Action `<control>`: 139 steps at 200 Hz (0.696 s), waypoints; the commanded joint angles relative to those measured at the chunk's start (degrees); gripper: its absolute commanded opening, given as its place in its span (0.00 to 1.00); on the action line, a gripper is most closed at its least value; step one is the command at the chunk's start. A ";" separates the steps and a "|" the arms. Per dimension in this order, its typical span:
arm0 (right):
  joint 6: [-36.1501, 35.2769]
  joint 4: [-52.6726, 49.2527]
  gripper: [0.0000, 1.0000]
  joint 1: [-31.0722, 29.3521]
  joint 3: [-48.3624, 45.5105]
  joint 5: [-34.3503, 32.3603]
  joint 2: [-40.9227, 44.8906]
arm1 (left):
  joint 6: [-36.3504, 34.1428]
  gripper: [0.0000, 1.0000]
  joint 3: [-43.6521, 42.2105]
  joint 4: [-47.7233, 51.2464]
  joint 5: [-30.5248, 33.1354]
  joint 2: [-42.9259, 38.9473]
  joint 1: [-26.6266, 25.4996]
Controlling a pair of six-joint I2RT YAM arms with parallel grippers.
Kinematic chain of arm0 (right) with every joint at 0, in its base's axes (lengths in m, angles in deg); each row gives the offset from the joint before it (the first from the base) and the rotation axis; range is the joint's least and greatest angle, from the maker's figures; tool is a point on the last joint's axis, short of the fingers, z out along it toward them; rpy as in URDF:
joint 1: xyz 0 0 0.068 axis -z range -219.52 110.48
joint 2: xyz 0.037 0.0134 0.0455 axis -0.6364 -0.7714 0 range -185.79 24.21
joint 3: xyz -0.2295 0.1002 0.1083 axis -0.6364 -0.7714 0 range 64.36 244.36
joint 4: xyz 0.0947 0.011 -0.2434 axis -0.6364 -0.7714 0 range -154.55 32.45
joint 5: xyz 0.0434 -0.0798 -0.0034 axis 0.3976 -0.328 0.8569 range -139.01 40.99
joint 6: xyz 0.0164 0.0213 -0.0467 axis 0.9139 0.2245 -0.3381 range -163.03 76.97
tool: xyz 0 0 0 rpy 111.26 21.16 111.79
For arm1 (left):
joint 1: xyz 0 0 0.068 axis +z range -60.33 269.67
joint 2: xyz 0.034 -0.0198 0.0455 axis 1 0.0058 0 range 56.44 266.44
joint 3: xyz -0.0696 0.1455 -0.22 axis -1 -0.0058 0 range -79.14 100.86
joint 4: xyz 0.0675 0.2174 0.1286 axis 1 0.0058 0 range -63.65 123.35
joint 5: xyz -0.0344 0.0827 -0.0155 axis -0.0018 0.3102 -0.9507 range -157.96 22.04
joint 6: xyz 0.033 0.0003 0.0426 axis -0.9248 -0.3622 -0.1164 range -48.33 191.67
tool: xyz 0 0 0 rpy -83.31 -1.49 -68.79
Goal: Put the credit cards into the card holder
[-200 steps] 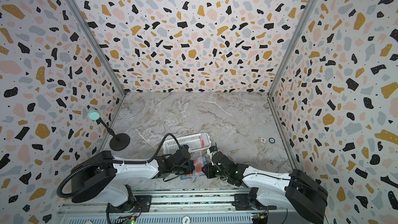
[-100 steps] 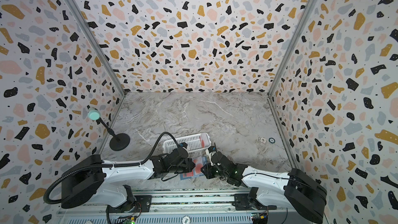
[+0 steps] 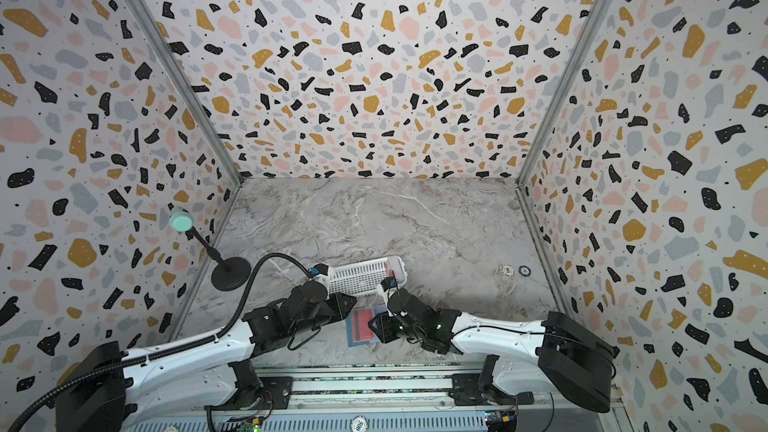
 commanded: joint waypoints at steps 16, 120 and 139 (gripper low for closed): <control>-2.19 -1.66 0.36 -2.29 5.38 -1.29 -4.16 | 0.26 0.30 -3.78 -2.61 0.69 -4.75 1.17; -6.34 -13.82 0.39 0.22 8.55 -9.33 0.22 | -1.75 0.31 -5.78 -9.47 -0.67 -6.74 2.52; -8.46 -17.51 0.40 2.85 9.80 -10.55 1.67 | -3.53 0.32 -3.47 -9.23 -1.87 -3.54 2.57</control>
